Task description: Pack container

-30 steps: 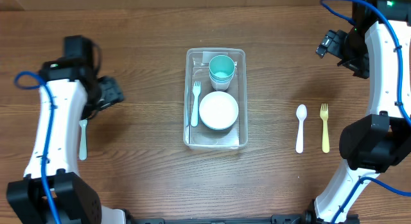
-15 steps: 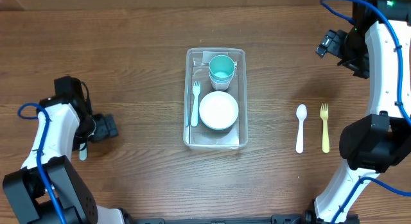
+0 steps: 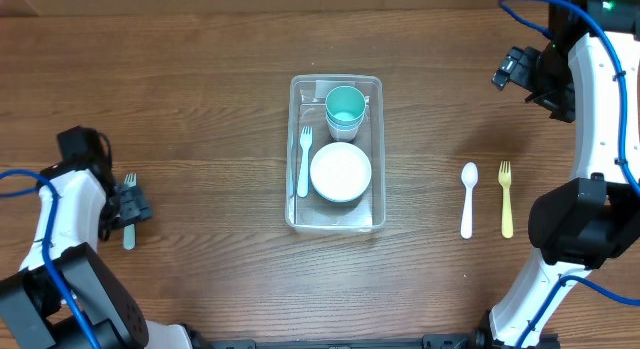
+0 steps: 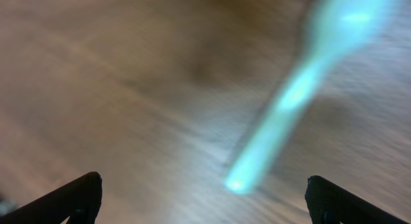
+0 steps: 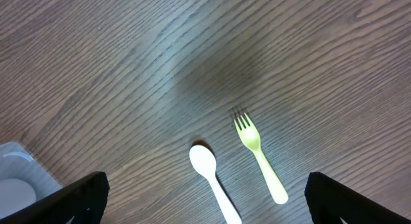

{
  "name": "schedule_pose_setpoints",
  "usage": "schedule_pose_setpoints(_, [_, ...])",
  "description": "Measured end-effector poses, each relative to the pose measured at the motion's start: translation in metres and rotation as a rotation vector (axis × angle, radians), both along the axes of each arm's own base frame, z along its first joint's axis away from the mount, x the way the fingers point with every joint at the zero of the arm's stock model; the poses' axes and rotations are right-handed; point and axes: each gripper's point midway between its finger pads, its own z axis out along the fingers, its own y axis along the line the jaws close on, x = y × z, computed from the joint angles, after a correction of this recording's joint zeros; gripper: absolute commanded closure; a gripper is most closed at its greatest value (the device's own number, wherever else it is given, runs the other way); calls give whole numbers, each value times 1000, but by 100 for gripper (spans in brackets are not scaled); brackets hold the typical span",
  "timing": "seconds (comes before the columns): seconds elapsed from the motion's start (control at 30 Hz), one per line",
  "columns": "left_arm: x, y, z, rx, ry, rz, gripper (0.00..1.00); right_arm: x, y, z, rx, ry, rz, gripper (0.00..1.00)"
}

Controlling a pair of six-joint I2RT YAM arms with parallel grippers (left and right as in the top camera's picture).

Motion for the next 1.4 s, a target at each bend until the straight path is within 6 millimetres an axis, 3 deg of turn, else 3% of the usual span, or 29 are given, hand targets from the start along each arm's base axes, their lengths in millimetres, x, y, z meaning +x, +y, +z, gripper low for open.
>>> schedule_pose_setpoints(0.1, [-16, 17, 4, 64, 21, 113, 0, 0, 0, 0, 0, 0, 0, 0])
schedule_pose_setpoints(0.27, [-23, 32, 9, 125, 12, 194, 0, 0, 0, 0, 0, 0, 1, 0])
schedule_pose_setpoints(0.6, [6, 50, 12, 180, -120, 173, 0, 0, 0, 0, 0, 0, 0, 0])
schedule_pose_setpoints(0.93, [0, 41, -30, 105, -17, 121, 0, 0, 0, 0, 0, 0, 0, 0])
schedule_pose_setpoints(1.07, [6, 40, -34, 86, -38, 113, 0, 0, 0, 0, 0, 0, 0, 0])
schedule_pose_setpoints(1.23, [33, 30, -34, 79, -113, 52, 0, 0, 0, 0, 0, 0, 1, 0])
schedule_pose_setpoints(1.4, [71, -13, -34, 61, -156, -123, 0, 0, 0, 0, 0, 0, 0, 0])
